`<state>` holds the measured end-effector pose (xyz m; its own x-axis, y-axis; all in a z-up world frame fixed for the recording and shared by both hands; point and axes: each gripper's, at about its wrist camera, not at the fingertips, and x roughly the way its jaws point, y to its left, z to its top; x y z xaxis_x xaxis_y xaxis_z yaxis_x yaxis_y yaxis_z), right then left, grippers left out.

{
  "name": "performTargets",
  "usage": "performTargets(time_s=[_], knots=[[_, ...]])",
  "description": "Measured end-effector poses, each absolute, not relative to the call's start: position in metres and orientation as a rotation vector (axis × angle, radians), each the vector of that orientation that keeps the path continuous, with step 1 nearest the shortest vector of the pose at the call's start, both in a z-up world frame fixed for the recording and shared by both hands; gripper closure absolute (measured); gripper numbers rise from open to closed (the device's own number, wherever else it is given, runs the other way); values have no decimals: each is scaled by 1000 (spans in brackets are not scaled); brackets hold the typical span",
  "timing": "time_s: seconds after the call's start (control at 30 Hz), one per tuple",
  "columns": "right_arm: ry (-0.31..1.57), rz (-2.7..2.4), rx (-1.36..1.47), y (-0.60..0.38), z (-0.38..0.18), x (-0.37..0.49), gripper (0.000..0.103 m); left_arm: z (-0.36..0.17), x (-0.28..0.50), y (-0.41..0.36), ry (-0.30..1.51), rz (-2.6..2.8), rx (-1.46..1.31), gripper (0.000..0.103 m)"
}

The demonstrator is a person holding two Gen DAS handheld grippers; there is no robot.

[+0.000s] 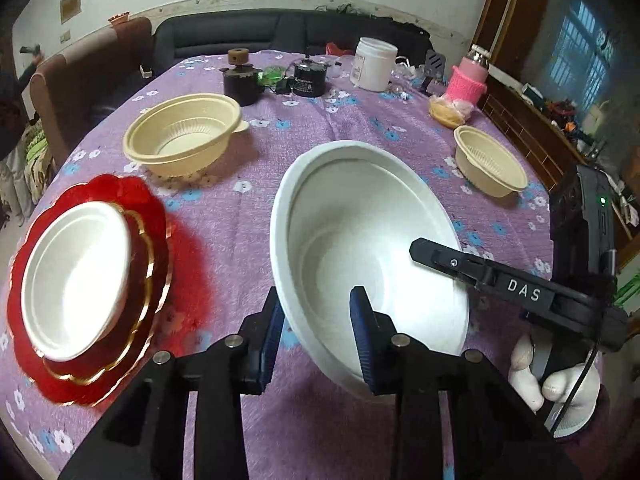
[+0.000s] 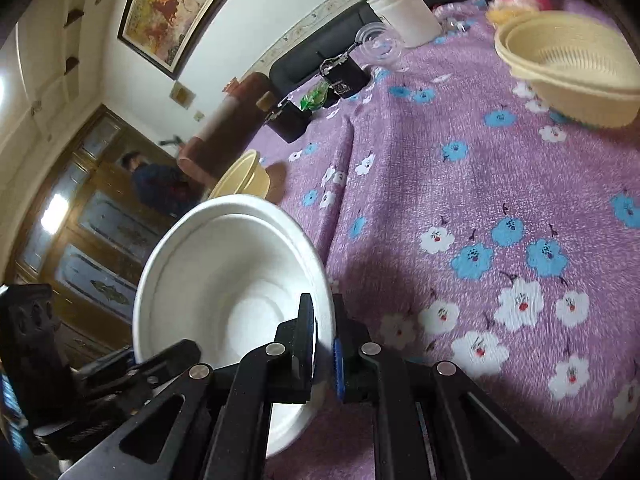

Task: Organize plates and bowls
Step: 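Carry the white bowl and lower it onto the white plate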

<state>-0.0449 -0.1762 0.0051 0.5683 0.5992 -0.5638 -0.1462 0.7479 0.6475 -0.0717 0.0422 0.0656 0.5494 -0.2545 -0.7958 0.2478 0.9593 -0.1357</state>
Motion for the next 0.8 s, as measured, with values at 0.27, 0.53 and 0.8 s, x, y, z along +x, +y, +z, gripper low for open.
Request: performTargets(time_s=[0.27, 0.53, 0.8], knots=[[818, 489, 438, -109, 70, -68, 93, 101, -92, 111, 866, -243, -106, 68], [860, 594, 305, 3, 95, -45, 93, 112, -93, 197, 828, -66, -119, 59], [971, 577, 277, 70, 59, -5, 92, 82, -58, 255, 916, 5, -188, 59]])
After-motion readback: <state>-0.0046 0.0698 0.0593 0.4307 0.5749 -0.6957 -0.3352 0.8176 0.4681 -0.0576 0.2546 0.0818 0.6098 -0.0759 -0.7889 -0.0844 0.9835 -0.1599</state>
